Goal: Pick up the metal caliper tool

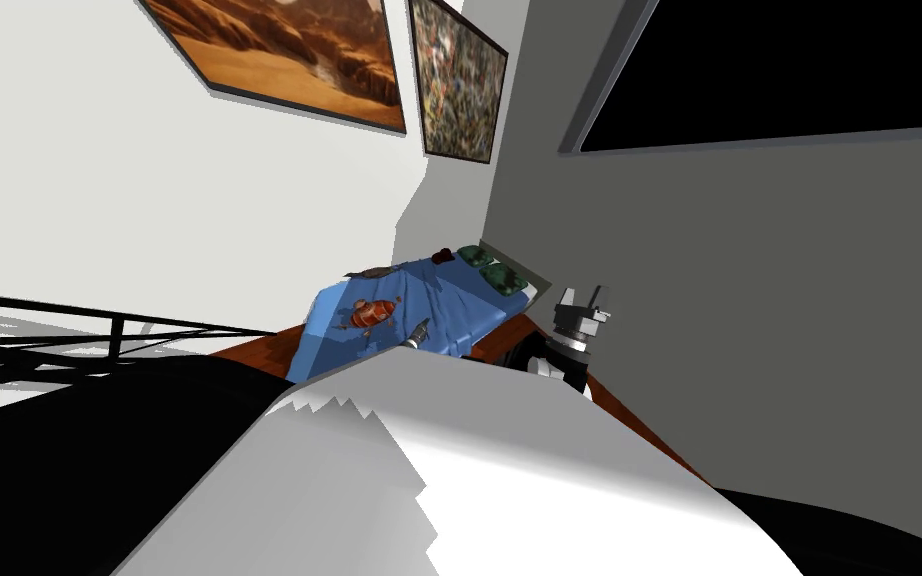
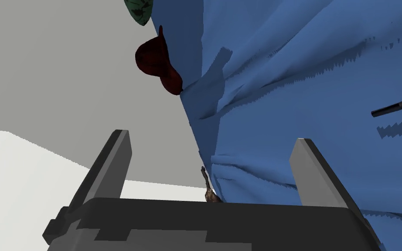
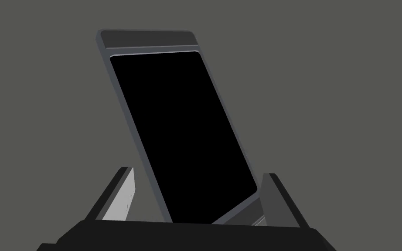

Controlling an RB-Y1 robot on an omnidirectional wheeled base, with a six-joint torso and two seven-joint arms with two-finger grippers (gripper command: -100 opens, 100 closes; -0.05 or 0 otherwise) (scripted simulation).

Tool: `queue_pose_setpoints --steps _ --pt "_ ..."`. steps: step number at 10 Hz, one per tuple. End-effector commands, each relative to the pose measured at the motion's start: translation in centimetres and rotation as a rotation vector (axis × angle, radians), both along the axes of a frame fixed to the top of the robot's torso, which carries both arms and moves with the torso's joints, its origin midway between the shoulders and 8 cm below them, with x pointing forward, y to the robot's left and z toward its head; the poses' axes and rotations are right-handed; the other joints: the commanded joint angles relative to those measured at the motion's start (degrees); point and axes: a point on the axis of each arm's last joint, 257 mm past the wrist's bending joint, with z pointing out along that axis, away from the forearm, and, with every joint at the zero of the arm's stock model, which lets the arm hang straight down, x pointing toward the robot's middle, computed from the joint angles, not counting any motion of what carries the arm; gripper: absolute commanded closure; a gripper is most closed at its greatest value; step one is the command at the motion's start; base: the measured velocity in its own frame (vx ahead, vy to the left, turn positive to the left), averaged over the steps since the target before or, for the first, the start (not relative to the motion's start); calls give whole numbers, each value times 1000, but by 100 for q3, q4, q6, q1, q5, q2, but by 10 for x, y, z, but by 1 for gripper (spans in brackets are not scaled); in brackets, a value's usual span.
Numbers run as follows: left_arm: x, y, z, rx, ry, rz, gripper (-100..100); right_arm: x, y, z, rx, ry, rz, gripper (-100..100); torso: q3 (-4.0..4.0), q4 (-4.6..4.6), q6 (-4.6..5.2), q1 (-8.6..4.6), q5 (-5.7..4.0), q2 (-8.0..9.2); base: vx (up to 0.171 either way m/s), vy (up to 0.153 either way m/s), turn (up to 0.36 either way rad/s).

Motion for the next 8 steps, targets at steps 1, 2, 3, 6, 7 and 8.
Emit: queue_pose_setpoints --steps 1,2,3,6,7,8 --pt "-5 3 -9 5 15 -1 -100 0 0 0 0 0 0 0 0 0 0 0 0 0 41 -8 3" --pt "-19 3 -31 29 73 -21 -100 0 0 0 0 0 0 0 9 3 0 10 2 16 79 -35 3" --pt "-31 2 -47 52 118 -44 -100 0 0 0 0 0 0 0 7 3 0 2 2 10 169 -56 18" --pt "-53 8 -77 85 197 -63 -100 0 0 0 0 0 0 0 -5 -2 0 -3 -1 -10 117 -48 4" --pt "-54 9 -78 85 199 -63 -100 0 0 0 0 0 0 0 0 0 0 -1 0 0 35 -23 0" --pt "-69 11 -94 113 248 -87 -100 0 0 0 0 0 0 0 10 4 0 5 1 18 60 -42 -7"
